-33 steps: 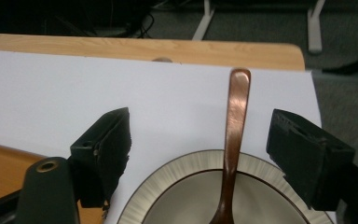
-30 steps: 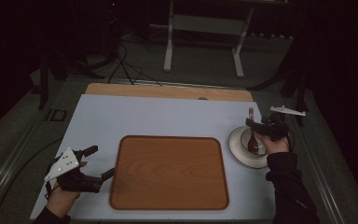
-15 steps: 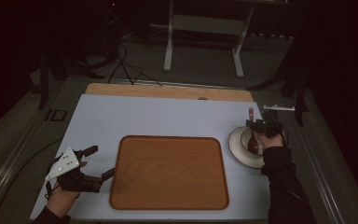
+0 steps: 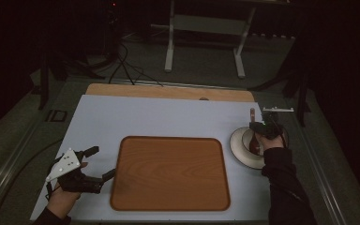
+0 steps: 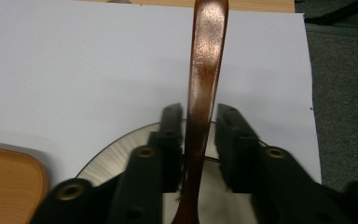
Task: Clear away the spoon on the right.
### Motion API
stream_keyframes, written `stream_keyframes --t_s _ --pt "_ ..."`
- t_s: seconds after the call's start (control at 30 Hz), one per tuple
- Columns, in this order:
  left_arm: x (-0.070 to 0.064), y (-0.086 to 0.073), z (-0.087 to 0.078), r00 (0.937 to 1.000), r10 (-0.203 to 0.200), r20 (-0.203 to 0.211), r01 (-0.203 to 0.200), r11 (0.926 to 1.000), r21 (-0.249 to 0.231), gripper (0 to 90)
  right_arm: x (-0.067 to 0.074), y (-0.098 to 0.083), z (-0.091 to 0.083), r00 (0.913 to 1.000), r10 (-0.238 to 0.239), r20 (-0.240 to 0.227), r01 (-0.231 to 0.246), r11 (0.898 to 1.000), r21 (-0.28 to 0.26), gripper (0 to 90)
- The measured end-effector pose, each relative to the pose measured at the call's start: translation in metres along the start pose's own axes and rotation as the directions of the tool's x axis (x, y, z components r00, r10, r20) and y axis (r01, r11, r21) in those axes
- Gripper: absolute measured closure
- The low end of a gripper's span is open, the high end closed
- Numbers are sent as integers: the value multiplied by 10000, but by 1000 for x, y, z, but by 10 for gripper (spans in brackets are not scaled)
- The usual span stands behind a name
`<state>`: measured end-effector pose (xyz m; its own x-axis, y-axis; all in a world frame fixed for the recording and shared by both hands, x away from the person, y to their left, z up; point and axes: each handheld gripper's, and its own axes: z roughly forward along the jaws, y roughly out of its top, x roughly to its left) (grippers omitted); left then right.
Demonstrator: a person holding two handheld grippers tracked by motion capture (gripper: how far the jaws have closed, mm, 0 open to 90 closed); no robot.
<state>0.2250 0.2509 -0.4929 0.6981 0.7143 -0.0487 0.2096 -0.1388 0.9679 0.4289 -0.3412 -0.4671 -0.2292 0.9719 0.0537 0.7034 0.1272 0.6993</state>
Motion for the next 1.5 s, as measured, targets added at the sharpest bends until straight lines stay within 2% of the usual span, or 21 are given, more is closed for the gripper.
stream_keyframes --t_s 0.13,0.37,0.67,1.27,1.5 --pt "0 0 0 10000 15 -6 -15 10000 29 16 0 0 0 10000 -19 -34 19 10000 -56 784" --pt "0 0 -1 10000 -15 -48 15 10000 15 16 0 -1 -1 9999 -8 -117 6 9998 -194 790" --pt "-1 0 -1 10000 32 -32 -32 10000 34 16 -2 0 -10 9996 228 -141 -236 9981 -569 792" --pt "-1 1 -1 10000 42 -38 -42 10000 11 16 -1 4 -46 9994 327 -131 -343 9878 -1519 795" --pt "-1 1 -1 10000 39 -51 -39 10000 1 16 8 9 -60 9999 61 130 -37 9842 -1773 795"
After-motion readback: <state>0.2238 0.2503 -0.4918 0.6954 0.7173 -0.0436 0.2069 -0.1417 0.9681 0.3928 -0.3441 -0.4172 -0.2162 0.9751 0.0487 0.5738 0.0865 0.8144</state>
